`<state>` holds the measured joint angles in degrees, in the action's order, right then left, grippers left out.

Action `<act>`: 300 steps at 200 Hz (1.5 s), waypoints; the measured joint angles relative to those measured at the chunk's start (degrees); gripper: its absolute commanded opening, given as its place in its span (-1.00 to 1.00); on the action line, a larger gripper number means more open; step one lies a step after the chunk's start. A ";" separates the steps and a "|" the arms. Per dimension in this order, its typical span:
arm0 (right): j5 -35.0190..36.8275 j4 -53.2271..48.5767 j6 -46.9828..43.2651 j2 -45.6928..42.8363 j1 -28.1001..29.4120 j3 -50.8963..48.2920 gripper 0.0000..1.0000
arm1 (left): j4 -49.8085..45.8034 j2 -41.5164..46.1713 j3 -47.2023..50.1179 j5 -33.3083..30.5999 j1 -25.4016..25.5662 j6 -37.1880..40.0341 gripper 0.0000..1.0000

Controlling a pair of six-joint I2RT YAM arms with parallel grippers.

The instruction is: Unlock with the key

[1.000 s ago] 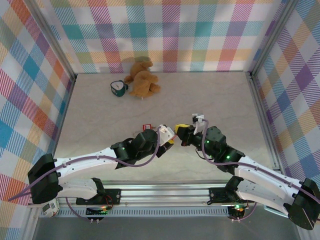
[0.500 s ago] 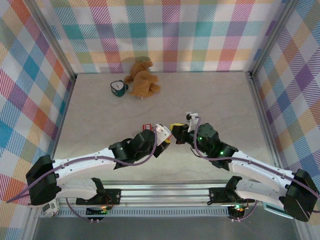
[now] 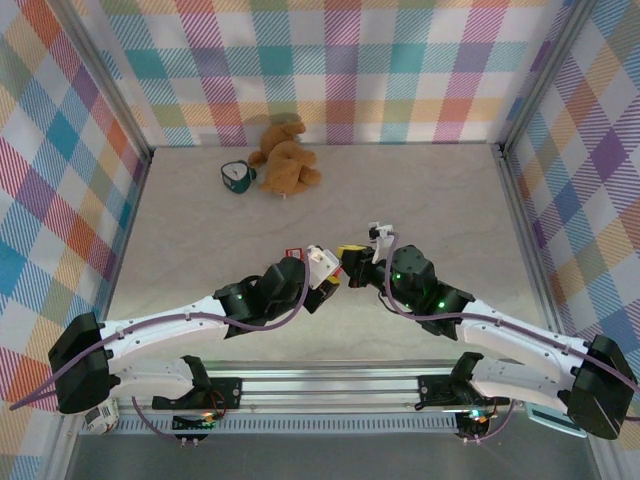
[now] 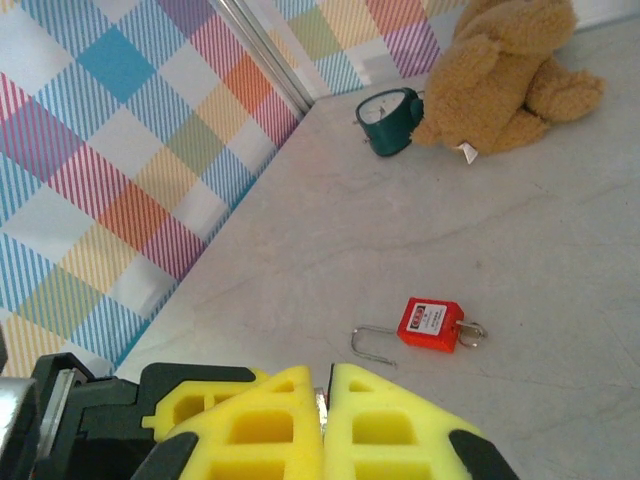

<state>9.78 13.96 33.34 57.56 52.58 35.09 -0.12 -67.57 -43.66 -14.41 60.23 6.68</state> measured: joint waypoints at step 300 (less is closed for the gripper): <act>-1.22 -30.29 -3.65 -12.33 0.63 7.96 -0.04 | 11.56 -0.70 2.56 2.82 1.88 0.39 -0.82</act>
<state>8.56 -16.34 29.69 45.23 53.21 43.05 11.44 -68.27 -41.10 -11.60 62.11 7.07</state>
